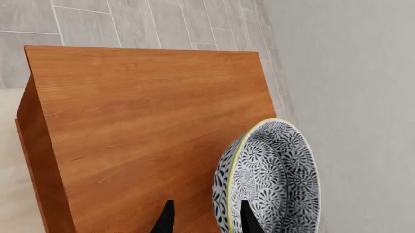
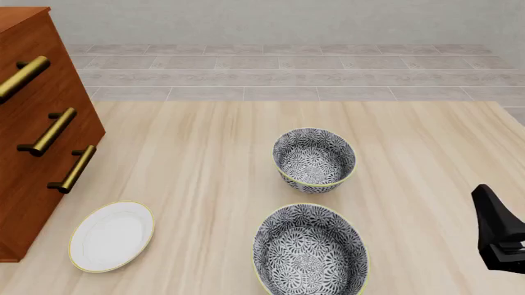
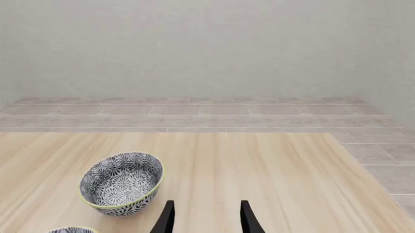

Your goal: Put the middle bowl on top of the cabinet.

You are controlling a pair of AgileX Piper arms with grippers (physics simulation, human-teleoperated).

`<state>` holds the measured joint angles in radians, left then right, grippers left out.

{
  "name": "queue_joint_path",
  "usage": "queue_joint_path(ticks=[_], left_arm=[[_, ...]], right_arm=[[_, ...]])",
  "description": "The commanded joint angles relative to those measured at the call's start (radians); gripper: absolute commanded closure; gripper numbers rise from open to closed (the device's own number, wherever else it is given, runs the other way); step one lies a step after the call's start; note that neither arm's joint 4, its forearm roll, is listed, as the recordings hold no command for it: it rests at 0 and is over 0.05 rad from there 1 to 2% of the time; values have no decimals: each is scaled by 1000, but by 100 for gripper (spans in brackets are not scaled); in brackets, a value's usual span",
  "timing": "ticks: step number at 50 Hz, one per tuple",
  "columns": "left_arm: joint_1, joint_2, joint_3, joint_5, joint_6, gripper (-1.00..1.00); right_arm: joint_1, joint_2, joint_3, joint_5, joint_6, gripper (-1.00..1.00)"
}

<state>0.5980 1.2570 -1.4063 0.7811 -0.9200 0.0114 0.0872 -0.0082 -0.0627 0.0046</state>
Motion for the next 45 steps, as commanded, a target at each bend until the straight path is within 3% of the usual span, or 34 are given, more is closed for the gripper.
queue_joint_path(ticks=[1,45], left_arm=[[15,-34,11,-10,0,-100],[-74,-224,136,-69,-42,-100]], right_arm=[[-2,0,2,0,-1,-100],[-9,-5,-7,9,-8,-100]])
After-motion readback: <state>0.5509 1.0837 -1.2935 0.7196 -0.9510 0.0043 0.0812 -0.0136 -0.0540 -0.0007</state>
